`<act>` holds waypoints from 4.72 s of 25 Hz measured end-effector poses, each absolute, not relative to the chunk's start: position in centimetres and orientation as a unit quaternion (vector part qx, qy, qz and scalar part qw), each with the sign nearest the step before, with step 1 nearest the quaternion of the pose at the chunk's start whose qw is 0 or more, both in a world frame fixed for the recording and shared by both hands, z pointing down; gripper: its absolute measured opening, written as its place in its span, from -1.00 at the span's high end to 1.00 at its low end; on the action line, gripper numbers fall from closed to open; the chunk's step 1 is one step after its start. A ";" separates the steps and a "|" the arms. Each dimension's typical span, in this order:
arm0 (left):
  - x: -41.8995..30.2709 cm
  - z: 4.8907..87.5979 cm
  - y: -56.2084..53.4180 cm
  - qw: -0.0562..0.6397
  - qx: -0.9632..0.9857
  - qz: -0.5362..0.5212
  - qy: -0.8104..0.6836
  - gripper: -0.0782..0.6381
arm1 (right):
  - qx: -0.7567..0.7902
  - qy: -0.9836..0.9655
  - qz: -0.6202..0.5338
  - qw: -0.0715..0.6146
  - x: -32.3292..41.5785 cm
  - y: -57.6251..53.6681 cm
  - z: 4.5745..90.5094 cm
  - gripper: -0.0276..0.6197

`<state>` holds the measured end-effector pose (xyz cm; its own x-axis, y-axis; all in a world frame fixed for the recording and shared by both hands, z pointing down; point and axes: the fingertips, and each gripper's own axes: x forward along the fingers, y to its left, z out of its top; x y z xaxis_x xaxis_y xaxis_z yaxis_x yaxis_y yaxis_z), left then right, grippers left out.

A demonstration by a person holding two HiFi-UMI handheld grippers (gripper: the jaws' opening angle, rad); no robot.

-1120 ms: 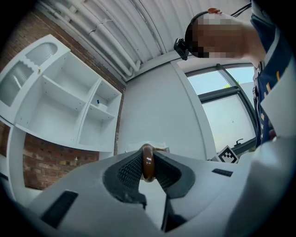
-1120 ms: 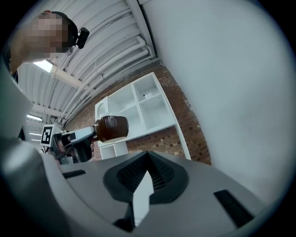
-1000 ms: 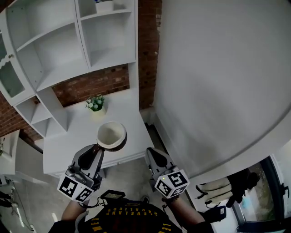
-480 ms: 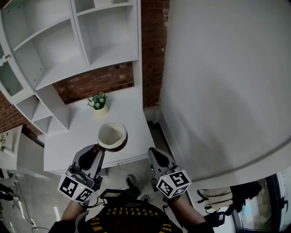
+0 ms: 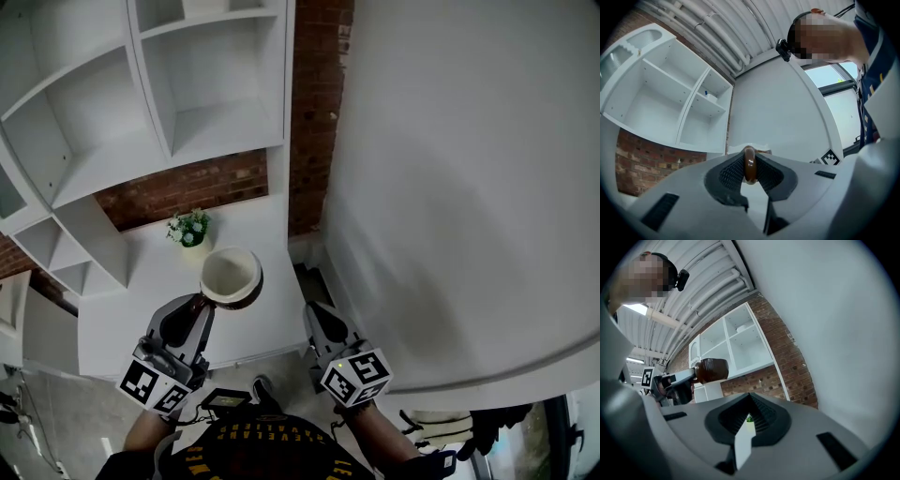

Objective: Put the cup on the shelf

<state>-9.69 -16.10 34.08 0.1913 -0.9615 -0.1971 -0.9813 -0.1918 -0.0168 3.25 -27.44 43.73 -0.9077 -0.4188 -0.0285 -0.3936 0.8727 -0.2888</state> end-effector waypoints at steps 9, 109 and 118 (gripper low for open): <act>-15.0 34.7 -20.4 0.058 -0.762 0.068 0.642 0.62 | -0.197 0.969 -0.146 0.036 -2.4 -31.8 43.9 0.90; -33.1 24.4 -47.4 0.072 -0.639 0.005 0.766 0.63 | -0.006 0.998 -0.069 0.006 -18.7 -44.1 35.2 0.90; -35.2 25.1 -49.3 -0.023 -0.637 -0.019 0.770 0.63 | -0.009 0.997 -0.078 -0.004 -17.1 -44.6 36.5 0.90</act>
